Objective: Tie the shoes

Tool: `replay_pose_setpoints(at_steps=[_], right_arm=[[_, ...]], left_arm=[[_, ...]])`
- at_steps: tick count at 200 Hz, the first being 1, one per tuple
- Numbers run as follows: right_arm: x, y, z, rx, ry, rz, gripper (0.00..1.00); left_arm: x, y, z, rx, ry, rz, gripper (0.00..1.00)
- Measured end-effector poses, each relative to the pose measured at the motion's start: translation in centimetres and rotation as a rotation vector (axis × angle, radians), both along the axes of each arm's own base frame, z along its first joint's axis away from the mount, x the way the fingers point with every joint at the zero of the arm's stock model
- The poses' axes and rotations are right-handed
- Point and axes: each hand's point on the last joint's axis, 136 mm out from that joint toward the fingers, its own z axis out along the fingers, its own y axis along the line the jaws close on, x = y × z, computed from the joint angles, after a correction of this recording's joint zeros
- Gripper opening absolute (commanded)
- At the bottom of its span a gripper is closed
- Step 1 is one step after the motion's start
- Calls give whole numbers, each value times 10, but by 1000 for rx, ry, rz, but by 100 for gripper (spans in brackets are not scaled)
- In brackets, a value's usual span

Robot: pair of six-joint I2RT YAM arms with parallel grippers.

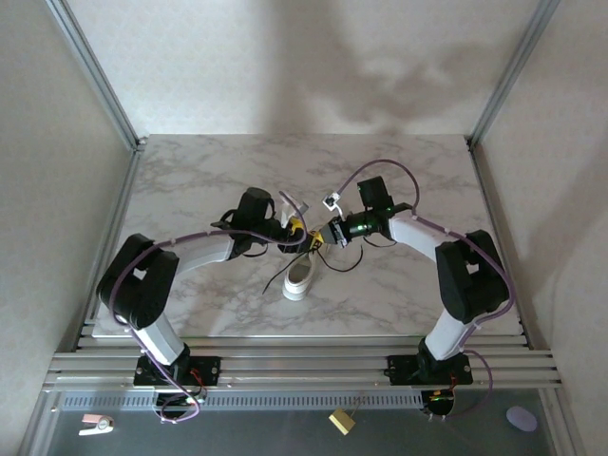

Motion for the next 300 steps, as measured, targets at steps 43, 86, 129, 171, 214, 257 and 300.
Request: replay_pose_setpoints(at_steps=[43,86,129,171,214,257,300], right_arm=[[-17,-2,2,-49,-94,-31,0],[-26,10,-5,-105,-192,-25,0],[-31,8,-15,-164,-295,-37,0],[-32,10,-12,-167,-392,-33,0],[-30,6,-11,-170,-429,-55,0],[-28,6,-8,-171,-444,-65,0],[-27,6,-8,-173,-445,-66,0]], left_arm=[[25,34,18,-64,42,228,84],[39,46,9,-114,173,388,65],[33,45,-28,-77,344,426,48],[28,29,-35,-54,405,372,46],[19,14,-46,-25,463,319,45],[8,7,-58,-5,520,285,42],[2,2,-55,-19,534,254,26]])
